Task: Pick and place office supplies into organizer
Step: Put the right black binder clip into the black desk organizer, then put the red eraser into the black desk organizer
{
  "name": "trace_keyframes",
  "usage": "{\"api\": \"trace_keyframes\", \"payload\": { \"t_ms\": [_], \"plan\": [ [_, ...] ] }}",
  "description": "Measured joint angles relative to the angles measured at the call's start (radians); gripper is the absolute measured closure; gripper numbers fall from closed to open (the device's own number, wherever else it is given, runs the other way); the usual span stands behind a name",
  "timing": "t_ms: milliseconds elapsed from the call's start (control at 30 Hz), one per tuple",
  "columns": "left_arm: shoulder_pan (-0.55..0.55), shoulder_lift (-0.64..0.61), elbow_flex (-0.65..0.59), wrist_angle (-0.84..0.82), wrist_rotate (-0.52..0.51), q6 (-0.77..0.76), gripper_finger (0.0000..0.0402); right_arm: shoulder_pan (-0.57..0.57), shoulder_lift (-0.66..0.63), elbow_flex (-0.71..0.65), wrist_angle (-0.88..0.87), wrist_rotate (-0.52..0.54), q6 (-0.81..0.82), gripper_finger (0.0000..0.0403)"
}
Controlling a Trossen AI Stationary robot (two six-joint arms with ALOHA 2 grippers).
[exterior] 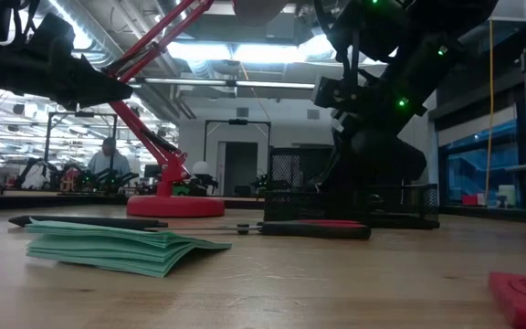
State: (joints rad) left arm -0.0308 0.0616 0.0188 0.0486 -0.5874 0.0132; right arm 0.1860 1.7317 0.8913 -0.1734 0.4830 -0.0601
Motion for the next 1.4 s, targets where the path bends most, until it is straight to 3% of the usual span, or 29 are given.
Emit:
{"api": "trace_keyframes", "payload": {
  "t_ms": [333, 700, 933, 1267, 1400],
  "plan": [
    [0.000, 0.000, 0.000, 0.000, 0.000, 0.000, 0.0284, 0.000, 0.001, -0.001, -0.003, -0.014, 0.005, 0.0331],
    [0.000, 0.000, 0.000, 0.000, 0.000, 0.000, 0.0284, 0.000, 0.004, 0.047, -0.055, -0.012, 0.003, 0.0329],
    [0.000, 0.000, 0.000, 0.000, 0.000, 0.000, 0.0284, 0.006, 0.004, 0.117, -0.180, -0.007, 0.034, 0.0329],
    [0.000, 0.000, 0.000, 0.000, 0.000, 0.000, 0.0284, 0.137, 0.002, 0.246, -0.320, -0.014, 0.026, 0.0329],
    [0.000, 0.000, 0.000, 0.000, 0.000, 0.000, 0.0284, 0.196, 0.001, 0.268, -0.350, -0.134, -0.014, 0.0329]
  ]
}}
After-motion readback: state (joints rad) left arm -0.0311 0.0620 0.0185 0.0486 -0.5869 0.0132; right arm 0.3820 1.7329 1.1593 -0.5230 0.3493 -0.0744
